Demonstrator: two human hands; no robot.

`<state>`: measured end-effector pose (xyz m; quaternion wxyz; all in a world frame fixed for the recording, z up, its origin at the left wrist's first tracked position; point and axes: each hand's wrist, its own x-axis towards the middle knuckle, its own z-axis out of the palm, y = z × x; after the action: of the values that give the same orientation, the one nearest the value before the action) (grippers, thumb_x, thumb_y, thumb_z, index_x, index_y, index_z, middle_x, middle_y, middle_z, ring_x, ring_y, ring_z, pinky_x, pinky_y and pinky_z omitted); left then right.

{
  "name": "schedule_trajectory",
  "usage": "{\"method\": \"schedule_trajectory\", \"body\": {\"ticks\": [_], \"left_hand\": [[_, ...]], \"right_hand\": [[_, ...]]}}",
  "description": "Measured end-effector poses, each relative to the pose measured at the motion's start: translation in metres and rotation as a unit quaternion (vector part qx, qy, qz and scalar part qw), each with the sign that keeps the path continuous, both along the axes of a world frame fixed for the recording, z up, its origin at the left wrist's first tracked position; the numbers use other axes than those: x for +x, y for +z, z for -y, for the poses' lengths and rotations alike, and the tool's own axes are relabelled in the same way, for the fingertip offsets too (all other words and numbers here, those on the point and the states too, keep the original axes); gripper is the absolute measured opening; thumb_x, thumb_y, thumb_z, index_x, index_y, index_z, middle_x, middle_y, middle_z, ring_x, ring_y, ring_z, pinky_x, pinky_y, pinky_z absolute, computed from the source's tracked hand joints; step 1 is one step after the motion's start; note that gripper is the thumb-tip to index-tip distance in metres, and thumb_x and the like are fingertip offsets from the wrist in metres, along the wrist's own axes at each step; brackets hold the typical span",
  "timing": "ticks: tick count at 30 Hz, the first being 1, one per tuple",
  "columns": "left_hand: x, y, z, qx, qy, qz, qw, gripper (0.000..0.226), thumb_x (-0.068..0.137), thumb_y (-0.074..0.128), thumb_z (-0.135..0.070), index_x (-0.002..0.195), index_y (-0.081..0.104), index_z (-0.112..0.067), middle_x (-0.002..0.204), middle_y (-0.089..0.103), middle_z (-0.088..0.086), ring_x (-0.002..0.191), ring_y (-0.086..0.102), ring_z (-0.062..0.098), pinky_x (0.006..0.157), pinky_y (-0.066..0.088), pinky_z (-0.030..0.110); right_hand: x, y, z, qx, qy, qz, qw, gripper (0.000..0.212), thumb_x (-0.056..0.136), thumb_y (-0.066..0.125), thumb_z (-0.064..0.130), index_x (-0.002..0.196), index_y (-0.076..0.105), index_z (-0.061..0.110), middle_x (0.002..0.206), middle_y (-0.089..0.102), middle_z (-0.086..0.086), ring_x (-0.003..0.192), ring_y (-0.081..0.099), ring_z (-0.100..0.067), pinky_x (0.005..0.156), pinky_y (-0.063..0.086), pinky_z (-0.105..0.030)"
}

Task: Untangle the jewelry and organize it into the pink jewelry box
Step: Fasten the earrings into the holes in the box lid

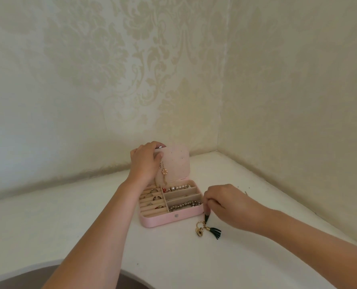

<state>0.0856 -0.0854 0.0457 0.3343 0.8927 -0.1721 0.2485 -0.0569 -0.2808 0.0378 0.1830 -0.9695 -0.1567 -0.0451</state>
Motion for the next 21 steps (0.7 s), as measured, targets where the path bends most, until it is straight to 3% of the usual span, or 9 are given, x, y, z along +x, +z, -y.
{"method": "schedule_trajectory", "body": {"ticks": [4,6,9,10,12,17,21], "left_hand": [[0.002,0.000,0.001,0.005,0.008,-0.003,1.000,0.023,0.094,0.050,-0.014,0.112,0.062,-0.022,0.092,0.062,-0.002,0.104,0.053,0.020,0.090,0.022,0.028],[0.001,0.000,0.002,0.002,0.009,-0.002,1.000,0.024,0.094,0.050,-0.014,0.113,0.061,-0.021,0.091,0.062,-0.003,0.105,0.052,0.020,0.088,0.021,0.026],[-0.001,0.001,0.002,0.000,0.008,-0.001,1.000,0.024,0.095,0.049,-0.014,0.115,0.061,-0.021,0.092,0.063,-0.001,0.106,0.052,0.020,0.091,0.021,0.027],[-0.001,0.000,0.002,0.001,0.009,0.000,1.000,0.024,0.095,0.049,-0.015,0.115,0.061,-0.021,0.094,0.064,0.000,0.106,0.052,0.020,0.091,0.021,0.027],[-0.002,0.000,0.001,0.001,0.011,0.003,1.000,0.024,0.095,0.050,-0.015,0.115,0.061,-0.021,0.097,0.065,0.000,0.106,0.052,0.020,0.091,0.021,0.027],[-0.004,0.000,0.000,-0.010,0.005,-0.001,1.000,0.023,0.094,0.051,-0.015,0.113,0.062,-0.021,0.091,0.063,-0.002,0.103,0.055,0.021,0.097,0.025,0.031],[-0.003,0.000,0.001,-0.014,0.009,0.000,1.000,0.023,0.093,0.052,-0.014,0.112,0.063,-0.020,0.097,0.067,0.001,0.105,0.055,0.021,0.100,0.030,0.034]], "right_hand": [[-0.006,-0.010,0.001,0.079,-0.029,-0.065,0.994,0.038,0.094,0.036,0.012,0.064,0.057,0.025,0.077,0.060,0.002,0.070,0.051,-0.015,0.061,0.037,-0.020],[-0.010,-0.013,0.002,0.103,-0.016,-0.094,0.990,0.035,0.094,0.040,0.014,0.070,0.062,0.027,0.077,0.053,0.008,0.067,0.046,-0.007,0.063,0.036,-0.019],[-0.014,-0.014,0.002,0.097,0.035,-0.101,0.990,0.008,0.088,0.063,0.026,0.090,0.068,0.031,0.080,0.048,0.015,0.071,0.047,0.009,0.066,0.035,-0.009],[-0.014,-0.015,0.001,0.096,0.042,-0.099,0.990,0.011,0.084,0.069,0.029,0.095,0.070,0.029,0.079,0.048,0.016,0.071,0.047,0.013,0.066,0.034,-0.007],[-0.014,-0.017,0.000,0.110,0.040,-0.088,0.989,0.018,0.079,0.074,0.027,0.097,0.072,0.024,0.075,0.047,0.017,0.070,0.047,0.016,0.064,0.034,-0.006],[-0.015,-0.026,-0.003,0.208,0.041,-0.079,0.974,0.009,0.076,0.077,0.013,0.085,0.077,0.013,0.063,0.052,0.030,0.054,0.048,0.005,0.052,0.034,-0.006],[-0.014,-0.033,-0.005,0.247,0.031,-0.085,0.965,0.010,0.072,0.080,0.013,0.082,0.077,0.013,0.064,0.053,0.030,0.055,0.047,0.005,0.053,0.034,-0.007]]}}
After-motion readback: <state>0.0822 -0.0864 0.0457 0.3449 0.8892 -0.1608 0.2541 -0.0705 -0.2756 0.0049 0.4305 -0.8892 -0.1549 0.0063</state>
